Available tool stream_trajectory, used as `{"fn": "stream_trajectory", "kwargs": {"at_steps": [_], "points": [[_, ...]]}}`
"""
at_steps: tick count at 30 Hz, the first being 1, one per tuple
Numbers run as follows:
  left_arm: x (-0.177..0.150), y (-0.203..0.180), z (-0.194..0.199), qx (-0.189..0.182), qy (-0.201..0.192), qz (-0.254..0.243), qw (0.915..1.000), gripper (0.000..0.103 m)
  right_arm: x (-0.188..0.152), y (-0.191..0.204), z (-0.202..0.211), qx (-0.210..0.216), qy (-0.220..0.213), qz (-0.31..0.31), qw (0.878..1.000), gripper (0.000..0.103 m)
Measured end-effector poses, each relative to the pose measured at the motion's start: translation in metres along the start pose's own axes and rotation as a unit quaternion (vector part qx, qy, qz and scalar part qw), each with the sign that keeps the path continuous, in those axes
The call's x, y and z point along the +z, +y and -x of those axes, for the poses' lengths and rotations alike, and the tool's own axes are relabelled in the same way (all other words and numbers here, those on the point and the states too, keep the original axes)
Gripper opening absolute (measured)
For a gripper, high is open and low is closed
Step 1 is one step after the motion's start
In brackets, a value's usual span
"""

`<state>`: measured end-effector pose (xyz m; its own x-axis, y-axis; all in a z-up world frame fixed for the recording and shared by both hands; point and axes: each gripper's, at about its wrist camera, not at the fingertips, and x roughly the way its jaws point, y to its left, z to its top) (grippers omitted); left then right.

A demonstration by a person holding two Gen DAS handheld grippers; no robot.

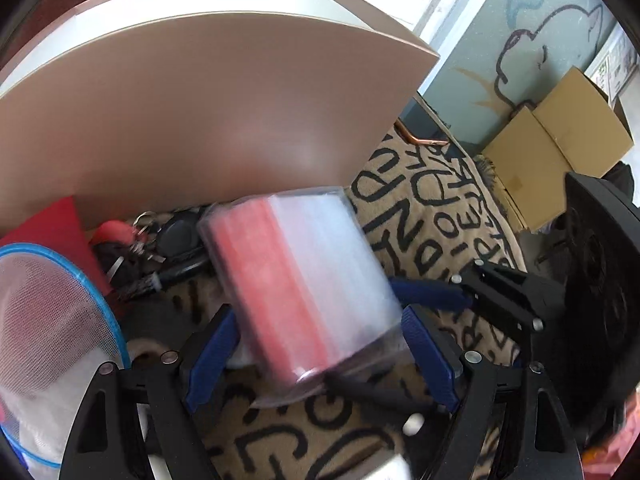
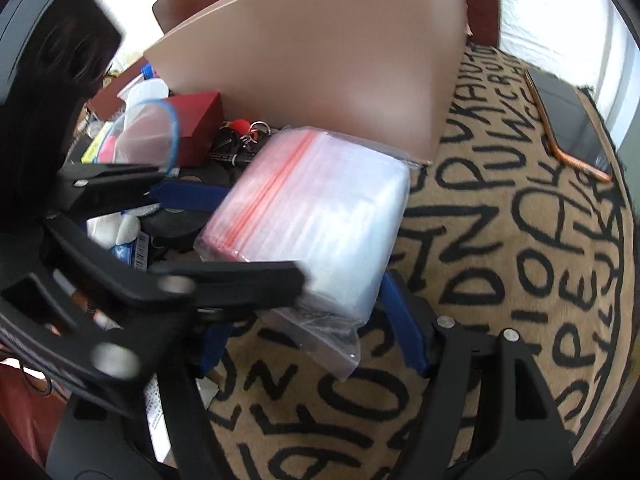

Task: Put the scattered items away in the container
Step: 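Close the left and right grippers on the clear zip bag, then lift the zip bag with both grippers and carry it over the box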

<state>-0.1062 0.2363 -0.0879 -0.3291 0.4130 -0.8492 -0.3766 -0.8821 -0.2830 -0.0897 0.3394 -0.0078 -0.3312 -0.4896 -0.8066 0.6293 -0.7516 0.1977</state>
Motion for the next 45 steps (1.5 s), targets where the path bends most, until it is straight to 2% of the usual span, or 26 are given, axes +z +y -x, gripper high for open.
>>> {"fn": "stream_trajectory", "kwargs": {"at_steps": [2,4,7,9,11,18,31,35,45], "points": [[-0.001,-0.004,-0.003,0.01,-0.005,-0.005,0.9999,0.082,0.0,0.006,-0.003,-0.018,0.002,0.016,1.0,0.068],[-0.003,-0.006,-0.005,0.029,-0.012,-0.012,0.9994,0.074,0.0,0.01,-0.005,-0.036,0.002,0.027,0.999,0.061],[-0.004,0.001,-0.001,0.02,-0.022,0.001,0.9996,0.062,0.0,0.006,-0.003,-0.037,-0.004,0.017,0.999,0.051],[-0.004,0.004,0.001,0.019,-0.025,0.003,0.9995,0.056,-0.001,0.005,-0.001,-0.038,-0.008,0.016,0.999,0.049],[-0.006,0.001,0.004,0.021,-0.03,-0.006,0.9993,0.055,-0.002,0.008,0.001,-0.043,-0.012,0.019,0.999,0.046],[-0.015,-0.001,0.014,-0.008,-0.044,-0.01,0.9989,0.051,-0.009,0.013,0.012,-0.049,-0.025,0.014,0.998,0.044],[-0.031,-0.018,0.061,0.001,-0.111,-0.033,0.9933,0.051,-0.01,0.037,0.046,-0.073,-0.065,0.044,0.994,0.044],[-0.031,-0.022,0.082,0.009,-0.14,-0.039,0.9894,0.051,-0.005,0.047,0.059,-0.079,-0.085,0.052,0.992,0.044],[-0.019,-0.024,0.141,0.046,-0.221,-0.065,0.972,0.051,0.025,0.07,0.097,-0.085,-0.151,0.073,0.982,0.044]]}}
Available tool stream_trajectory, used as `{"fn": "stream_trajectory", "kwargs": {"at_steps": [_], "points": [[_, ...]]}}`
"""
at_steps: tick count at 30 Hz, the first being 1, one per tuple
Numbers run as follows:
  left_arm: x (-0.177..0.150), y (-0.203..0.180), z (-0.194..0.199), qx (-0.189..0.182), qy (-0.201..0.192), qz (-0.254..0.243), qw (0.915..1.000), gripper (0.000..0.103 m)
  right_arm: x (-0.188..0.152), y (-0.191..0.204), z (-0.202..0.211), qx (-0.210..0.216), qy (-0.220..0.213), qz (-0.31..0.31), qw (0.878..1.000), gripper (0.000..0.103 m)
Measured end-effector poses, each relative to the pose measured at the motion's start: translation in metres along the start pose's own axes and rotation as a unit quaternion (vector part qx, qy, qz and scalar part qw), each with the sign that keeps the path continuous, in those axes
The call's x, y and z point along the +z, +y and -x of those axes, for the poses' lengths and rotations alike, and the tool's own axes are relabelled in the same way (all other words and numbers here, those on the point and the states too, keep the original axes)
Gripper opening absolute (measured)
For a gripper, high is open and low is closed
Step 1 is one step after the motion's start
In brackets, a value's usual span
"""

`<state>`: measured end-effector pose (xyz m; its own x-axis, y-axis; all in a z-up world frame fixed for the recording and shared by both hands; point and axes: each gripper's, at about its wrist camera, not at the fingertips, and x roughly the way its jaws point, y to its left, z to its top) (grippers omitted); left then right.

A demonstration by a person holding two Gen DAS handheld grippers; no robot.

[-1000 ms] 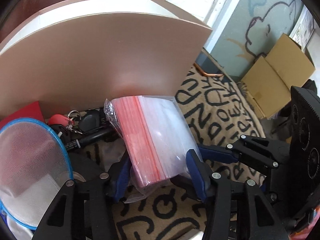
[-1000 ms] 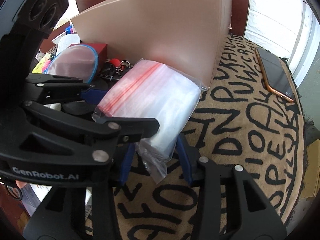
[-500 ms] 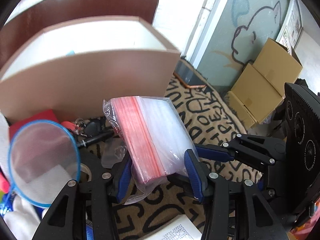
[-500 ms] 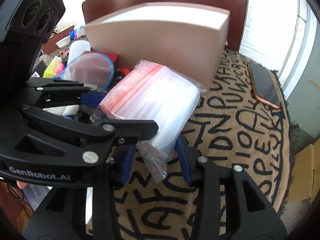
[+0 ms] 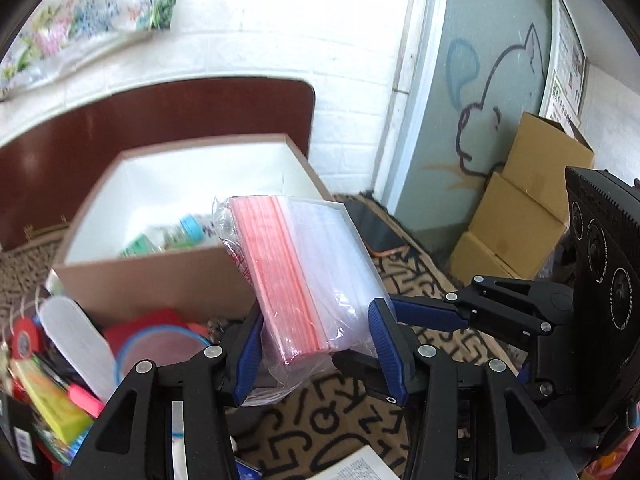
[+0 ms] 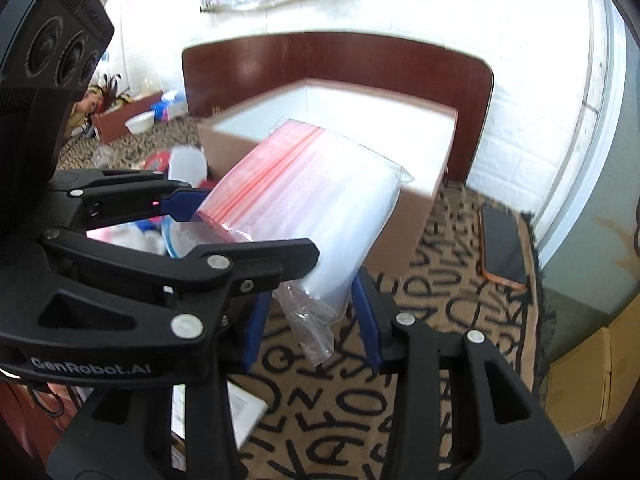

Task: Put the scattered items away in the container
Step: 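Lift the zip bag with both grippers and carry it over the box, then drop the zip bag into the box and open both grippers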

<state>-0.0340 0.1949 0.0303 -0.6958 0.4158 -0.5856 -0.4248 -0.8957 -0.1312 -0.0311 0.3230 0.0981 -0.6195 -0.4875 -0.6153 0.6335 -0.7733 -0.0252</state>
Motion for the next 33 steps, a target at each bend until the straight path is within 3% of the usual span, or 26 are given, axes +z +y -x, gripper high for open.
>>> {"fn": "stream_trajectory", "kwargs": {"at_steps": [7,14,22,33], "points": [[0.035,0.017,0.015,0.022,-0.039,-0.008,0.999,0.051,0.038,0.003,0.001,-0.004,-0.037,0.017,0.999,0.044],[0.082,0.048,-0.013,0.027,-0.042,0.003,0.9987,0.051,0.08,-0.008,-0.027,-0.005,-0.042,0.022,0.999,0.044],[0.113,0.074,-0.078,0.031,-0.021,0.003,0.9993,0.051,0.115,-0.041,-0.088,-0.025,-0.006,0.011,1.0,0.044],[0.124,0.094,-0.152,0.022,0.036,0.069,0.9967,0.05,0.12,-0.078,-0.15,-0.069,0.065,-0.011,0.995,0.043]]}}
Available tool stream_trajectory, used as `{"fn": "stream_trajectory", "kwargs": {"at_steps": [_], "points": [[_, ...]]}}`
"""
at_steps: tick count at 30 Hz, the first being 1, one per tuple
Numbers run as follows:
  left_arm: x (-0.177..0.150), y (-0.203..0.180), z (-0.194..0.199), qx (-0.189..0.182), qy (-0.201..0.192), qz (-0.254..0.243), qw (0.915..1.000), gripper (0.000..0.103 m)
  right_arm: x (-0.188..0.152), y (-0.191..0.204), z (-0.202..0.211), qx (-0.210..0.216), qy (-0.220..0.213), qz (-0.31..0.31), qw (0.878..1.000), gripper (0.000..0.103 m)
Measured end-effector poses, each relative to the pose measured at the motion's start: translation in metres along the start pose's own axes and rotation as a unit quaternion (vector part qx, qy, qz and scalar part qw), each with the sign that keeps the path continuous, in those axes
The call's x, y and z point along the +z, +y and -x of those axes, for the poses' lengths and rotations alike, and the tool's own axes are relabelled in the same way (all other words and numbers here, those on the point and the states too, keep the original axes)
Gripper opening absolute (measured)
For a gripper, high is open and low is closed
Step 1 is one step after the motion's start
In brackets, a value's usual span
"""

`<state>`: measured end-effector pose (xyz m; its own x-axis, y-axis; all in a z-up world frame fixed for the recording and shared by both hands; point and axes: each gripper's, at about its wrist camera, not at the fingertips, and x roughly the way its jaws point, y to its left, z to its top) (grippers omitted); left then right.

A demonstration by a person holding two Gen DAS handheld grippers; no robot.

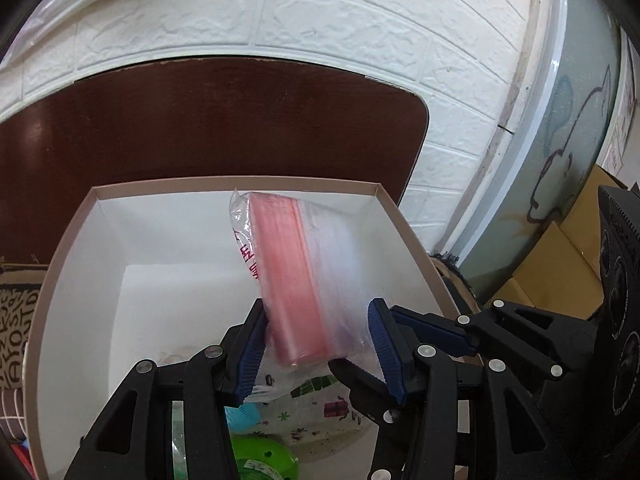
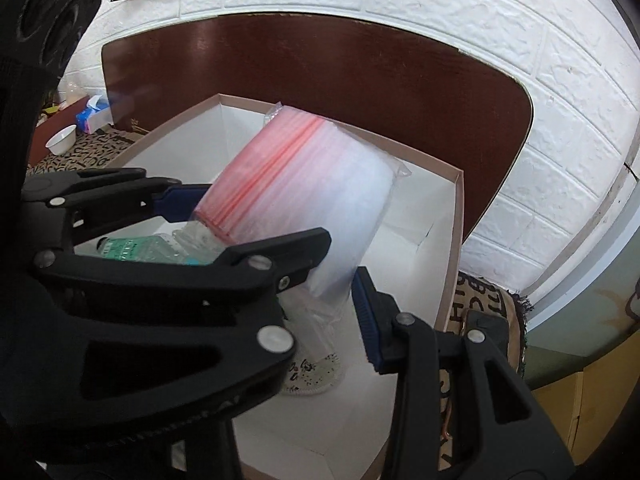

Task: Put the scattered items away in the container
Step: 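Drop the zip bag into the box and open both grippers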

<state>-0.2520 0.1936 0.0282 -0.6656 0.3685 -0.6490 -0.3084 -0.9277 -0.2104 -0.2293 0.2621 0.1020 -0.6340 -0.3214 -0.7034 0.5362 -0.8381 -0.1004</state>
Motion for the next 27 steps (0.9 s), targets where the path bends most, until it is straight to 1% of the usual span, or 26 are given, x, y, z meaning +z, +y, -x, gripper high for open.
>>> {"fn": "stream_trajectory", "kwargs": {"at_steps": [5,11,14,16,18,22,24,26,27], "points": [[0.0,-0.002,-0.004,0.011,0.005,-0.001,0.9999,0.05,0.002,-0.008,-0.006,-0.017,-0.001,-0.015,1.0,0.043],[0.002,-0.001,0.013,0.024,-0.009,-0.003,0.9997,0.054,-0.003,-0.003,0.005,-0.029,-0.019,-0.008,0.999,0.043],[-0.001,0.003,0.027,0.028,-0.021,0.003,0.9994,0.061,-0.007,-0.001,0.021,-0.027,-0.037,-0.013,0.999,0.044],[-0.006,0.004,0.041,0.037,-0.034,0.002,0.9987,0.065,-0.012,0.002,0.033,-0.029,-0.051,-0.016,0.998,0.046],[-0.012,0.005,0.053,0.047,-0.045,0.004,0.9979,0.073,-0.02,0.006,0.047,-0.026,-0.063,-0.02,0.997,0.047],[-0.032,0.004,0.079,0.095,-0.057,0.01,0.9939,0.081,-0.041,0.019,0.068,-0.016,-0.076,-0.027,0.997,0.051],[-0.043,0.002,0.093,0.123,-0.068,0.007,0.99,0.093,-0.056,0.028,0.079,-0.016,-0.08,-0.025,0.996,0.051],[-0.055,-0.002,0.106,0.139,-0.08,0.0,0.987,0.103,-0.069,0.038,0.088,-0.018,-0.083,-0.022,0.996,0.053],[-0.061,-0.003,0.113,0.139,-0.084,0.0,0.9866,0.103,-0.076,0.043,0.092,-0.016,-0.083,-0.02,0.996,0.054]]}}
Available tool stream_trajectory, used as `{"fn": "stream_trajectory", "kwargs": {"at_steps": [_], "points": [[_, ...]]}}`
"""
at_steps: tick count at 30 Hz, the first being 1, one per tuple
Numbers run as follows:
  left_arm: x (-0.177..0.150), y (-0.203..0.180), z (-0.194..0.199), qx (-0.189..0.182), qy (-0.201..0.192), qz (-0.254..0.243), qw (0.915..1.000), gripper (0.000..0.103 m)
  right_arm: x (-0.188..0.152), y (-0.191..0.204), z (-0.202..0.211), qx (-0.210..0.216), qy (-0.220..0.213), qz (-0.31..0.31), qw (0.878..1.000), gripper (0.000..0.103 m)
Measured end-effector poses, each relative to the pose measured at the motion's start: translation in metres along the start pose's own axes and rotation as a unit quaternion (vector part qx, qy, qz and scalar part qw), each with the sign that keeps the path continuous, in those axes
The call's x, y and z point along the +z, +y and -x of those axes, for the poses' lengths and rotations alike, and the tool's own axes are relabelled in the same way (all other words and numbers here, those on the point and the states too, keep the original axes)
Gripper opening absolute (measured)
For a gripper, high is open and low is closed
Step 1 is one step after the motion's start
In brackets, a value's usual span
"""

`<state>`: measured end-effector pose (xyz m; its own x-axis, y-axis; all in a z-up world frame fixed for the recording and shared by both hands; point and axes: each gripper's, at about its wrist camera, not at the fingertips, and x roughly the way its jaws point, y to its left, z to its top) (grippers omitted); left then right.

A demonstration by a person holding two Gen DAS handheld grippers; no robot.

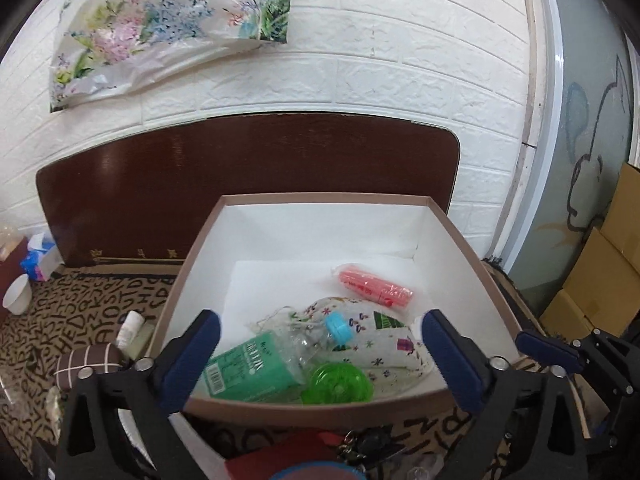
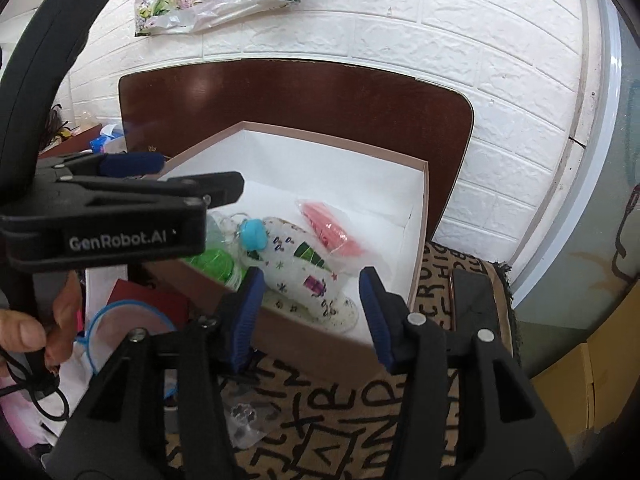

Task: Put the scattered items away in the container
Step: 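Drop the zip bag into the box and open both grippers, then withdraw both grippers from the box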

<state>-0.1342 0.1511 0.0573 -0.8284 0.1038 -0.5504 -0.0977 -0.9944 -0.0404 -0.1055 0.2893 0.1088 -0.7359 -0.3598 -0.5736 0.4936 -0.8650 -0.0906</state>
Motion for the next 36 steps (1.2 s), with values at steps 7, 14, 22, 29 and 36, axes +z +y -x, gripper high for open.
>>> {"fn": "stream_trajectory", "kwargs": {"at_steps": [7,14,22,29,36], "points": [[-0.029,0.008,0.024,-0.021,0.025,0.011,0.9994,0.103,-0.037,0.028,0.023,0.016,0.012,0.0,1.0,0.057],[-0.035,0.007,0.029,-0.001,0.027,0.01,0.9996,0.103,-0.045,0.047,0.03,0.014,0.011,0.017,1.0,0.057],[-0.014,0.004,0.011,0.009,0.024,0.011,0.9996,0.103,-0.033,0.047,0.027,0.005,-0.001,0.018,1.0,0.057],[-0.013,-0.011,0.002,-0.011,0.012,-0.01,0.9998,0.103,-0.029,0.043,0.02,0.001,0.002,0.018,1.0,0.057],[-0.017,-0.017,-0.005,-0.015,0.014,-0.014,0.9997,0.103,-0.031,0.038,0.014,-0.001,0.011,0.015,1.0,0.057]]}}
